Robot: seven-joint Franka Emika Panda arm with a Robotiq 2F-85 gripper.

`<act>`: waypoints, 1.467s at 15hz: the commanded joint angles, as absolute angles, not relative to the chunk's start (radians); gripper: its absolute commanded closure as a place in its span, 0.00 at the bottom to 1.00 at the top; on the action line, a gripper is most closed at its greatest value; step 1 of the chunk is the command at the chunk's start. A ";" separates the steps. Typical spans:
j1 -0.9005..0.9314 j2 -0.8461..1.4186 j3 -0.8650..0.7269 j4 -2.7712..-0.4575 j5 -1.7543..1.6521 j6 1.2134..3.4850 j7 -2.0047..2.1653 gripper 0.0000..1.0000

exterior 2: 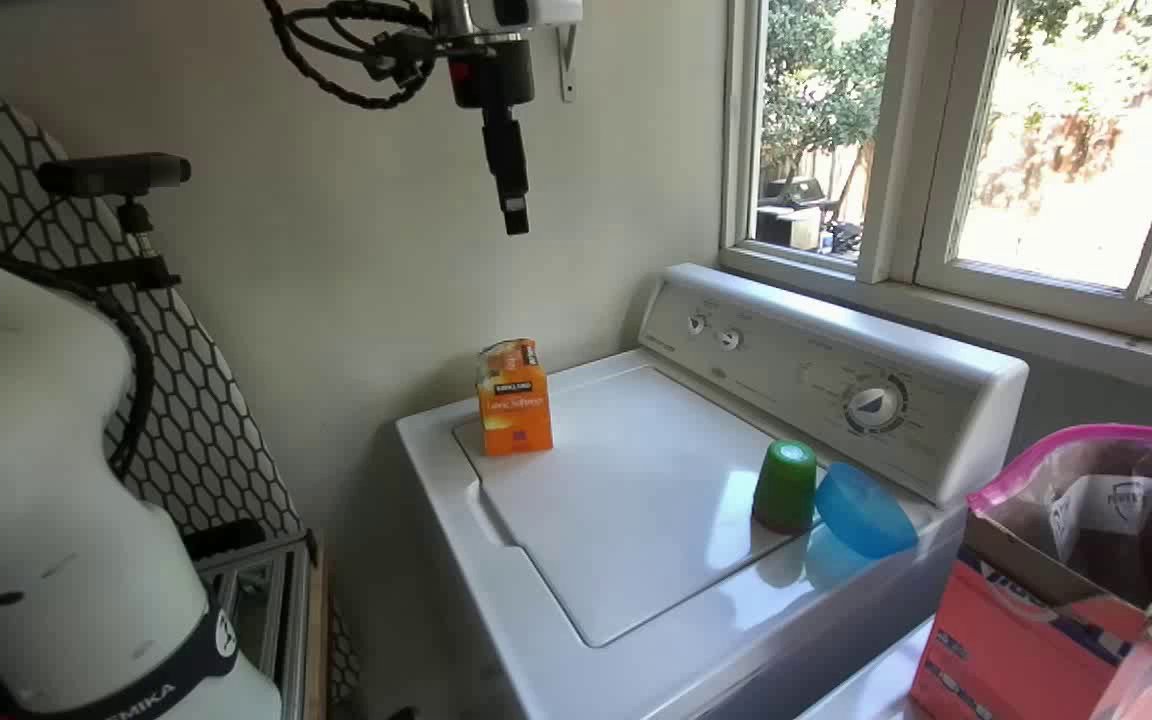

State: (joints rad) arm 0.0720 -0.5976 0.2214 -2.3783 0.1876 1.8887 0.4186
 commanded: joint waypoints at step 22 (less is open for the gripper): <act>-0.190 -0.175 0.078 -2.241 0.115 2.119 0.906 0.00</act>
State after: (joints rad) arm -0.1834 -0.3080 0.0904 -2.3360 0.1542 2.1038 0.7630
